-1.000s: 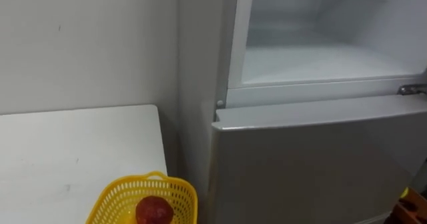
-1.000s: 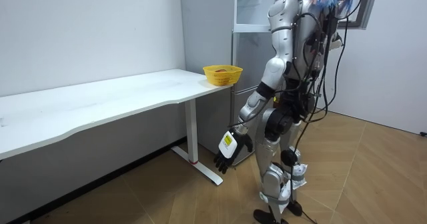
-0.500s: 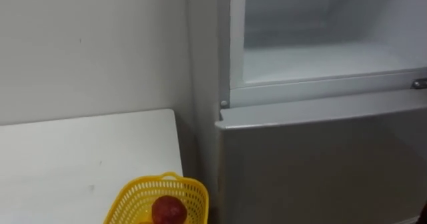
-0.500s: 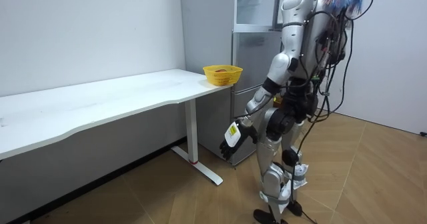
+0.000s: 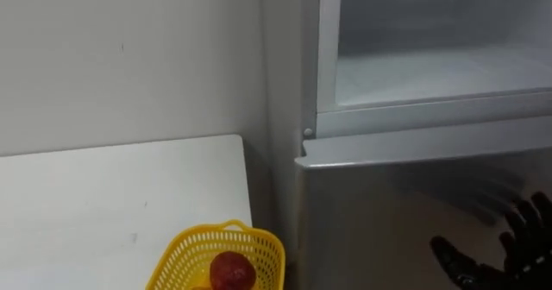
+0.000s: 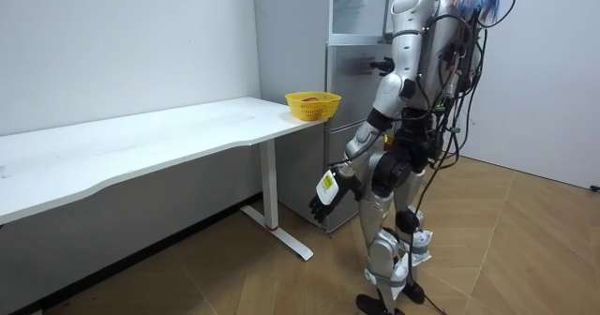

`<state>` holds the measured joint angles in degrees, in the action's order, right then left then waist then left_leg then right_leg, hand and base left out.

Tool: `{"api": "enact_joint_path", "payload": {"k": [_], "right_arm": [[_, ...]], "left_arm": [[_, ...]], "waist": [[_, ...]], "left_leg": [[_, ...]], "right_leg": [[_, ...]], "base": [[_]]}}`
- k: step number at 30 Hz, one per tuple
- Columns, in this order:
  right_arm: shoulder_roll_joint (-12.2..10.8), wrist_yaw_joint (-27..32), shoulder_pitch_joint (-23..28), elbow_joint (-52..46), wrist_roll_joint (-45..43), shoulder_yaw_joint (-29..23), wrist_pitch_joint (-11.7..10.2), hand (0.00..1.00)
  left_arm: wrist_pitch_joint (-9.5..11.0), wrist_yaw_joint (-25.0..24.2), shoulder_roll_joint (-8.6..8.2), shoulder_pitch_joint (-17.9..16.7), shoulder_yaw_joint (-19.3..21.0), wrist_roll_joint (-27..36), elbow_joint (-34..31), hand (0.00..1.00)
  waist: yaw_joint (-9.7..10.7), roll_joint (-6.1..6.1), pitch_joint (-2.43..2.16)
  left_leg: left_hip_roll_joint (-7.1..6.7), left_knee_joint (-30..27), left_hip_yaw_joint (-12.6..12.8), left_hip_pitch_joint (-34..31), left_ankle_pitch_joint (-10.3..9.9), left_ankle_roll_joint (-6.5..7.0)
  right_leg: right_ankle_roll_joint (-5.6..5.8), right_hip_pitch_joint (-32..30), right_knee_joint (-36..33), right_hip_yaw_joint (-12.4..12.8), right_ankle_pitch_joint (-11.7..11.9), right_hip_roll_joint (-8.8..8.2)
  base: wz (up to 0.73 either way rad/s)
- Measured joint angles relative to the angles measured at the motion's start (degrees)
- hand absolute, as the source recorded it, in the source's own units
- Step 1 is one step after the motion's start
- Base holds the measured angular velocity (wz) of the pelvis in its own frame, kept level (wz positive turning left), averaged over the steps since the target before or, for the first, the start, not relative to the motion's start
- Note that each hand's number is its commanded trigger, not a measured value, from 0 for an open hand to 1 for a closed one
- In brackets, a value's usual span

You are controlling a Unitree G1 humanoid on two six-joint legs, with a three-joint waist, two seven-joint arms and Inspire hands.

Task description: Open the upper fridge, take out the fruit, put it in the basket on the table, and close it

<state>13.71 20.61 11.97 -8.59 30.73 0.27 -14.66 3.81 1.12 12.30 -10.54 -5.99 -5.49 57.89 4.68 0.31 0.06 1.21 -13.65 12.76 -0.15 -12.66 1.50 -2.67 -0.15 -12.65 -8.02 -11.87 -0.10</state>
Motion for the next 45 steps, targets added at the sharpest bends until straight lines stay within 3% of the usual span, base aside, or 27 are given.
{"api": "enact_joint_path", "payload": {"k": [3, 9, 12, 13, 19, 25, 27, 29, 31, 35, 38, 45], "right_arm": [[-0.18, -1.99, 0.05, 6.25, 1.53, 0.93, -0.14, 0.00], [-1.50, -1.04, 2.70, 15.61, 9.02, 0.06, 1.92, 0.00], [-1.83, 2.20, 3.26, 16.16, 12.21, -1.88, 2.31, 0.00], [-1.89, 3.50, 3.22, 16.16, 13.35, -3.27, 2.31, 0.00], [-2.20, 16.08, 2.82, 13.55, 13.60, -11.84, 2.06, 0.00], [-1.66, 30.19, -0.61, 5.57, 0.10, -20.63, 1.43, 0.00], [-0.58, 33.37, -2.96, 3.25, -4.76, -21.82, 1.22, 0.00], [1.55, 35.70, -5.88, 0.19, -10.34, -22.13, -0.41, 0.00], [2.59, 36.75, -7.34, -1.16, -14.95, -22.08, -0.81, 0.00], [2.63, 37.39, -8.08, -7.70, -26.42, -21.64, -2.08, 0.00], [2.66, 36.24, -8.11, -8.68, -26.94, -19.53, -2.48, 0.00], [2.57, 34.33, -7.68, -7.63, -26.43, -16.05, -2.77, 0.00]], "left_arm": [[0.00, 0.73, 0.32, 0.53, -0.98, 1.53, -0.01, 0.00], [0.48, 0.81, -0.40, 1.22, -1.00, 1.51, -0.24, 0.00], [0.43, 0.68, -0.39, 0.59, -0.97, 1.51, -0.30, 0.00], [0.43, 0.59, -0.39, 0.47, -0.96, 1.51, -0.33, 0.00], [0.45, 0.67, -0.38, -0.53, -0.55, 1.40, -0.43, 0.00], [0.40, 0.45, -0.41, -1.66, 2.05, 0.88, -0.40, 0.00], [0.41, 0.42, -0.41, -1.44, 2.90, 0.76, -0.23, 0.00], [0.46, 0.41, -0.24, -1.08, 3.50, 0.73, 0.49, 0.00], [0.51, 0.43, -0.04, -1.00, 3.62, 0.92, 1.47, 0.00], [0.76, 0.56, 0.10, -0.24, 3.84, 1.03, 2.98, 0.00], [0.80, 0.58, 0.14, -0.19, 3.81, 1.55, 3.11, 0.00], [1.18, 1.26, -0.03, -0.36, 3.81, 1.55, 4.04, 0.00]], "waist": [[0.18, -0.57, -0.09], [0.60, 0.07, -0.25], [1.53, 0.31, -0.15], [2.04, -0.14, 0.12], [2.99, -0.39, -0.16], [3.03, -1.35, -0.22], [2.98, -1.98, -0.33], [2.69, -2.63, -0.32], [2.47, -3.28, -0.57], [1.09, -3.52, -0.42], [0.26, -3.45, -0.56], [-1.26, -3.31, -0.41]], "left_leg": [[0.04, -0.10, -0.02, -0.05, 0.00, 0.00], [-0.01, 0.02, -0.09, -0.07, 0.00, 0.01], [-0.02, 0.10, -0.17, 0.36, 0.00, 0.00], [-0.06, 0.15, -0.15, 0.58, 0.00, 0.00], [-0.20, 0.19, -0.29, 1.01, 0.01, 0.01], [-0.76, 0.35, -0.47, 1.45, 0.13, 0.04], [-0.86, 0.51, -0.46, 1.44, 0.28, 0.04], [-0.86, 0.57, -0.46, 1.63, 0.31, 0.05], [-0.86, 0.56, -0.45, 1.74, 0.30, 0.05], [-0.88, 0.67, -0.63, 1.54, 0.30, 0.05], [-0.89, 1.07, -0.60, 1.69, 0.30, 0.05], [-0.95, 1.52, -0.72, 1.77, 0.30, 0.05]], "right_leg": [[-0.03, 0.37, -0.15, 0.03, 0.07, 0.03], [0.02, 0.59, 0.04, -0.01, 0.23, 0.02], [0.01, 0.95, 0.04, 0.03, 0.23, 0.05], [0.03, 1.25, 0.13, -0.02, 0.19, 0.04], [0.13, 1.11, 0.38, 0.20, 0.03, 0.07], [0.12, 1.11, -0.56, -0.66, -0.46, -0.21], [0.13, 0.91, -0.76, -0.54, -0.48, -0.28], [0.13, 1.15, -0.71, -0.30, -0.47, -0.20], [0.14, 1.29, -0.58, -0.12, -0.44, 0.11], [0.20, 1.23, -0.06, -0.65, -0.32, 0.10], [0.20, 1.24, 0.02, -0.72, -0.28, 0.12], [0.19, 1.34, 0.46, -0.76, -0.27, 0.10]], "base": [[0.00], [0.01], [0.00], [0.00], [0.00], [0.02], [0.00], [0.00], [0.00], [0.00], [0.00], [0.01]]}}
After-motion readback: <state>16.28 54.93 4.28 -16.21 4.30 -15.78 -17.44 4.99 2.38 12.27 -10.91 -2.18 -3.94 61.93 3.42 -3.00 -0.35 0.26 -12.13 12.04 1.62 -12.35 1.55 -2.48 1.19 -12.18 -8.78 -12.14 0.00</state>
